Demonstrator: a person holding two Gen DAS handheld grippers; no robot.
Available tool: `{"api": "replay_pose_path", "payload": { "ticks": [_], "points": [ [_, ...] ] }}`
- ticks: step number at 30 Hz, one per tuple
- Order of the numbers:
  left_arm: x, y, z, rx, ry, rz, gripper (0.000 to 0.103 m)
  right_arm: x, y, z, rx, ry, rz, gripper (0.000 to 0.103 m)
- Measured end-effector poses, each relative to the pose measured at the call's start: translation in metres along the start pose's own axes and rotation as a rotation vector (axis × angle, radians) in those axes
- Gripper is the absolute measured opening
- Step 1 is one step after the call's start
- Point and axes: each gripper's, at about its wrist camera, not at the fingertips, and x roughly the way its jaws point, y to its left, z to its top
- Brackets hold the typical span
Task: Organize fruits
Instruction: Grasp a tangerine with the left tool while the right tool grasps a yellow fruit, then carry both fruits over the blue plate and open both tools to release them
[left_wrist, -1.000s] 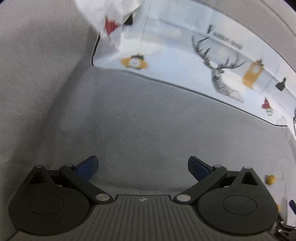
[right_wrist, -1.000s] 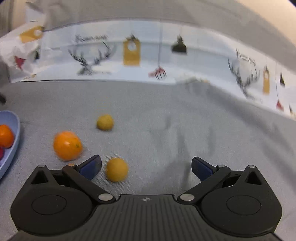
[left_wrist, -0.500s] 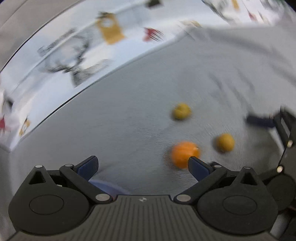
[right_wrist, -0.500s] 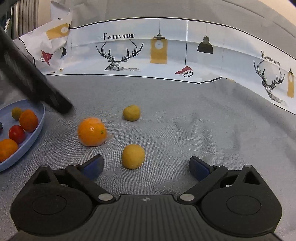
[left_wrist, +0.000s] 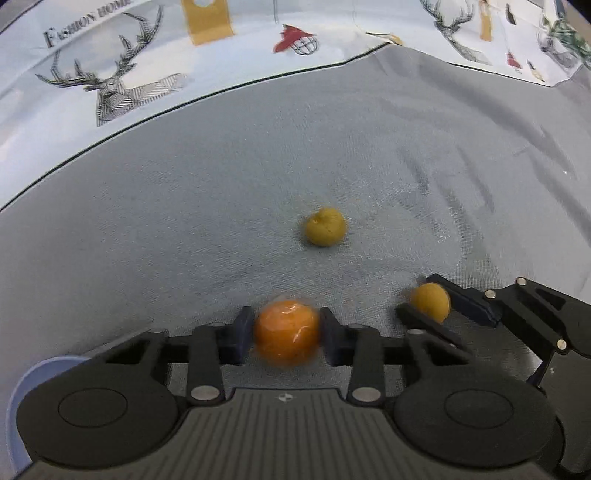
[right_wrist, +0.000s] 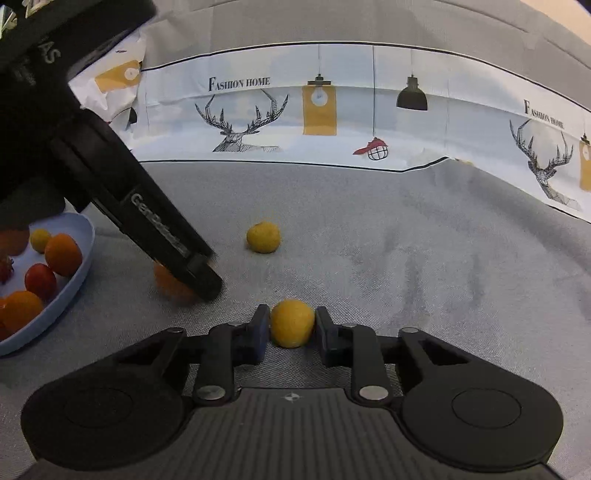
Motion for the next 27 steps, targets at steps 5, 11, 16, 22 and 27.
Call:
{"api": "replay_pose_path", "payload": {
  "ticks": [5, 11, 16, 22, 27],
  "points": [
    [-0.038, 0.014, -0.005, -0.069, -0.070, -0.003, 0.041, -0.004, -0.008, 0.002, 0.042, -0.026, -0.049, 0.027],
    [-0.101, 0.044, -0.013, -0.138, -0.144, 0.028, 0.041, -0.020, -0.005, 0.008, 0.047, -0.050, -0.082, 0.027],
    [-0.139, 0.073, -0.038, -0.183, -0.149, 0.144, 0.041, -0.049, 0.033, 0.031, 0.003, -0.089, 0.025, 0.027],
    [-0.147, 0.116, -0.079, -0.279, -0.099, 0.212, 0.041, -0.061, 0.108, 0.055, -0.091, -0.071, 0.229, 0.027],
    [-0.155, 0.134, -0.099, -0.298, -0.174, 0.198, 0.103, -0.049, 0.148, 0.062, -0.175, -0.004, 0.285, 0.037]
  ]
}}
